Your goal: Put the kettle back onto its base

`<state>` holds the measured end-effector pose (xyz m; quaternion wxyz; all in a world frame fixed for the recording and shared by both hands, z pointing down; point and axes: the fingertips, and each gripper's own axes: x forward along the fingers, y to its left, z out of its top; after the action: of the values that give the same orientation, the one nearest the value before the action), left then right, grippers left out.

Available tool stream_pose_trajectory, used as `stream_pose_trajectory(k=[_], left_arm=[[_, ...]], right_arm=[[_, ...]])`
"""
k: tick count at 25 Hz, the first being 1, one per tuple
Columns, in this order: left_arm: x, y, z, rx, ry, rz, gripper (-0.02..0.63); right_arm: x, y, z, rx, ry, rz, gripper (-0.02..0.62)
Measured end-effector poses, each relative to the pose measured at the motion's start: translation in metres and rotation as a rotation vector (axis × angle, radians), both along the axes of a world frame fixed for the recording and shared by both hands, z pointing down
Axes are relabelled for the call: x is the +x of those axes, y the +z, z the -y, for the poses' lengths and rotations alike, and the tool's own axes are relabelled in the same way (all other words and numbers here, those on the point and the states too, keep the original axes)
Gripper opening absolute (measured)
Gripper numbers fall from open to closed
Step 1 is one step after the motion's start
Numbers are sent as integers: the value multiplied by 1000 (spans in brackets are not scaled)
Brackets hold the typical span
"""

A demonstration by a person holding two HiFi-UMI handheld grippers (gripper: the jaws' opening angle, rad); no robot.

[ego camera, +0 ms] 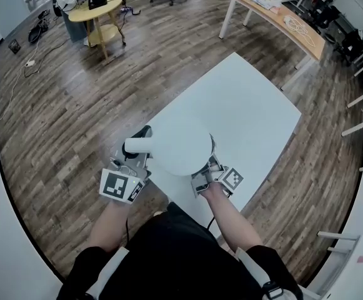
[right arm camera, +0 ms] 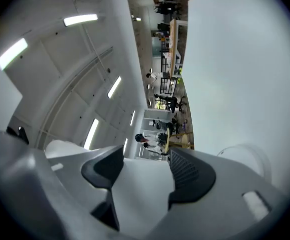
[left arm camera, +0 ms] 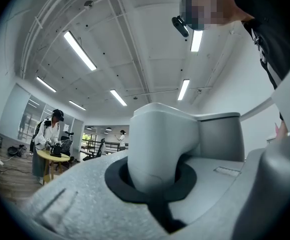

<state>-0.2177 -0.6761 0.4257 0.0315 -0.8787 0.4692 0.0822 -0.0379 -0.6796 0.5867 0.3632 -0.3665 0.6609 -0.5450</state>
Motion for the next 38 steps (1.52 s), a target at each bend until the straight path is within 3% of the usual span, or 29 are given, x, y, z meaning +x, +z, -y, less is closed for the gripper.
stream_pose_trajectory(k=[5, 11, 16, 25, 30, 38], left_arm=[[-5, 22, 21, -41, -13, -32, 0], [1, 45, 37, -79, -8, -6, 0], [13, 61, 43, -97, 13, 5, 0], [24, 88, 46, -139, 19, 30, 0], [28, 97, 44, -107, 33, 60, 0], [26, 105, 42, -124, 23, 34, 0]], right_arm=[[20, -8, 23, 77, 21, -283, 259], [28, -51, 46, 173, 60, -399, 117], [27, -54, 59, 159, 59, -397, 76], [23, -36, 56, 131, 26, -404, 66], [19, -18, 52, 126, -15, -517, 50], [18, -19, 50, 138, -22, -552, 48]])
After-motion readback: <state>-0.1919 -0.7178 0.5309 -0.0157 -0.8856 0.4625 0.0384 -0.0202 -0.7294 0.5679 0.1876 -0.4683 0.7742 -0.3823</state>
